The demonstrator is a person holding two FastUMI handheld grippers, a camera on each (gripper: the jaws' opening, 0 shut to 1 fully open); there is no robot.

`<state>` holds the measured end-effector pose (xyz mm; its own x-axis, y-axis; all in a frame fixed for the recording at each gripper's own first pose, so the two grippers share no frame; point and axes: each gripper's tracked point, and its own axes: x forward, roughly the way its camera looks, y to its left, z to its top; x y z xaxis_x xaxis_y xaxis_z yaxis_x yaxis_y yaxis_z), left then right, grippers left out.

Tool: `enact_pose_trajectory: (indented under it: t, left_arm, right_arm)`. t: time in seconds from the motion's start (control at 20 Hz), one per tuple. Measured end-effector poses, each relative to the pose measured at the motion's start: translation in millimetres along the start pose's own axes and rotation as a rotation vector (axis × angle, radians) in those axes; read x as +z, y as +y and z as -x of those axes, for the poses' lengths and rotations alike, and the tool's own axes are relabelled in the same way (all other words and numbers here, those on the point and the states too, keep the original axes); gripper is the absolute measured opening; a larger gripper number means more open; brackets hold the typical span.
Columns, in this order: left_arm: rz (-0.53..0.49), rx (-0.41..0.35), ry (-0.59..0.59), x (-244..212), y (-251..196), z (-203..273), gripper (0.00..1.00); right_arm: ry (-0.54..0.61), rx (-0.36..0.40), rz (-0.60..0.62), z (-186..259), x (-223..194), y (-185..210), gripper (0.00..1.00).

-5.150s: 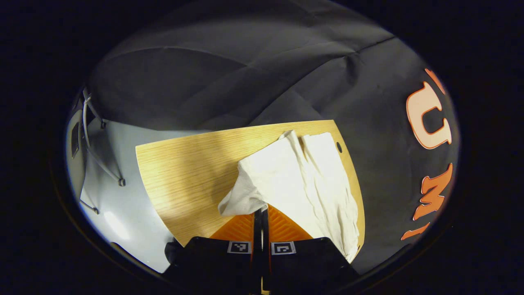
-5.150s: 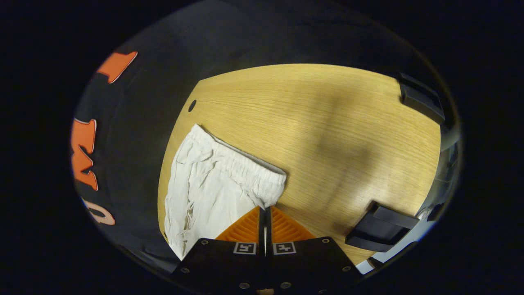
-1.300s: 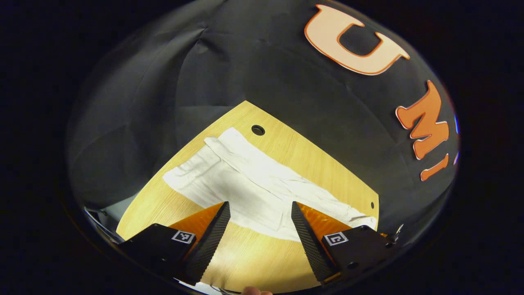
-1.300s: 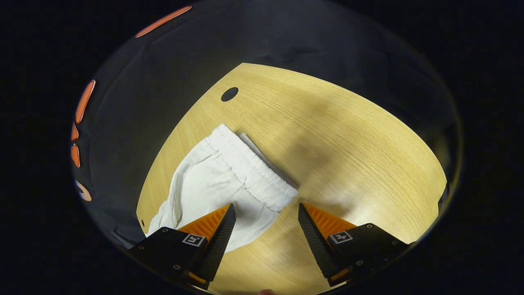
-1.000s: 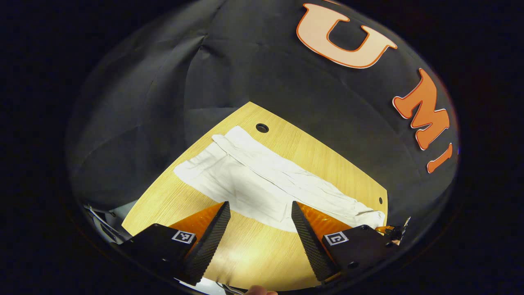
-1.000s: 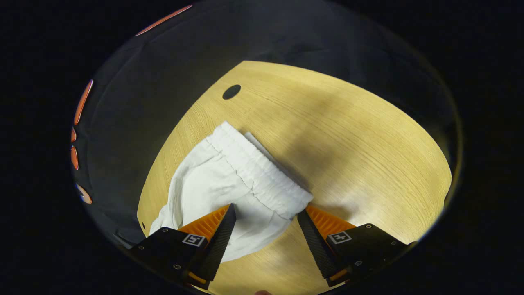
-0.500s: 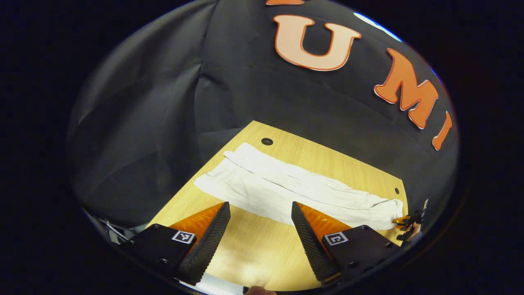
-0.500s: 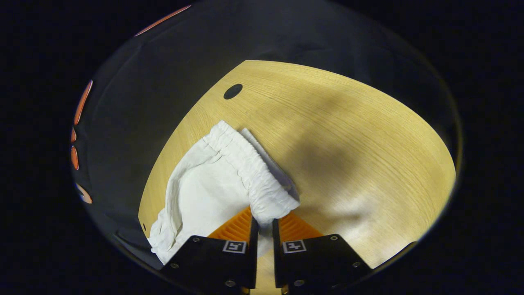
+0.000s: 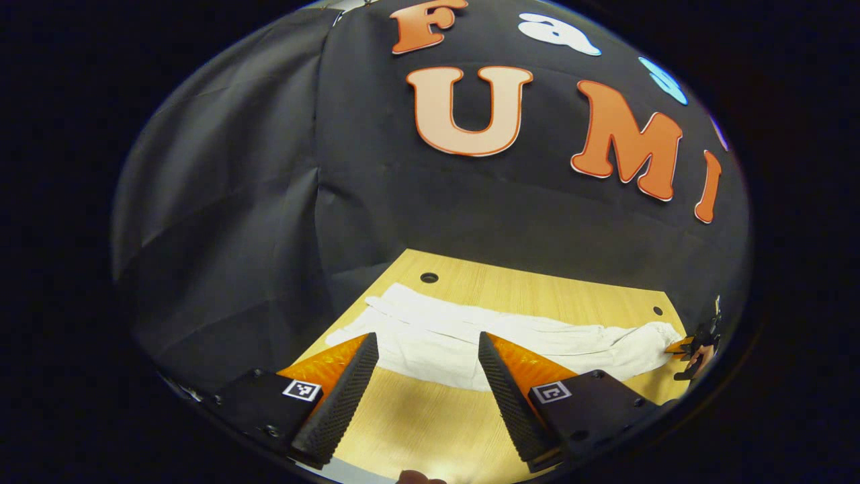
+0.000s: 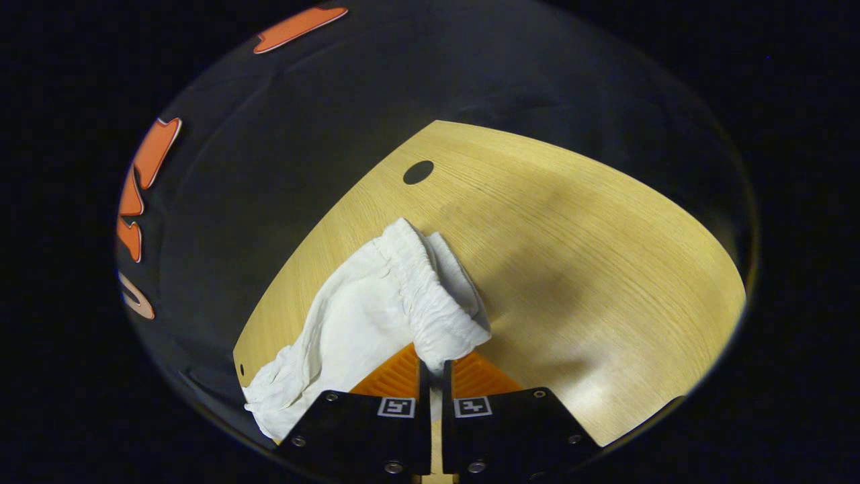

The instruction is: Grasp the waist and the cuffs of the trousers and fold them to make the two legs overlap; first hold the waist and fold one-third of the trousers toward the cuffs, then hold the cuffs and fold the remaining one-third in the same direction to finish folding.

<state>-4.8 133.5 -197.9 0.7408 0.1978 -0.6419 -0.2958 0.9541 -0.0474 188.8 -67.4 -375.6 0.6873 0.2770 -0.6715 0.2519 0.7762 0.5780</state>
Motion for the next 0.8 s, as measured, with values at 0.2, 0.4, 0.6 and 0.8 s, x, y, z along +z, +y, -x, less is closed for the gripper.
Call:
enact_pose_trajectory:
  t: [0.2, 0.4, 0.6, 0.8]
  left_arm:
    - [-0.077, -0.006, -0.021, 3, -5, -2, 0.98]
    - [-0.154, -0.038, -0.015, 0, -13, -6, 0.98]
    - [-0.168, -0.092, -0.012, -4, -18, -12, 0.98]
    - [-0.162, -0.118, 0.007, -9, -10, -21, 0.98]
  right_arm:
    - [-0.082, 0.056, 0.101, 20, 20, 5, 0.07]
    - [-0.149, 0.091, 0.232, 46, 40, 18, 0.06]
    - [-0.203, 0.116, 0.346, 89, 61, 29, 0.07]
    - [-0.240, 0.124, 0.463, 101, 57, 51, 0.06]
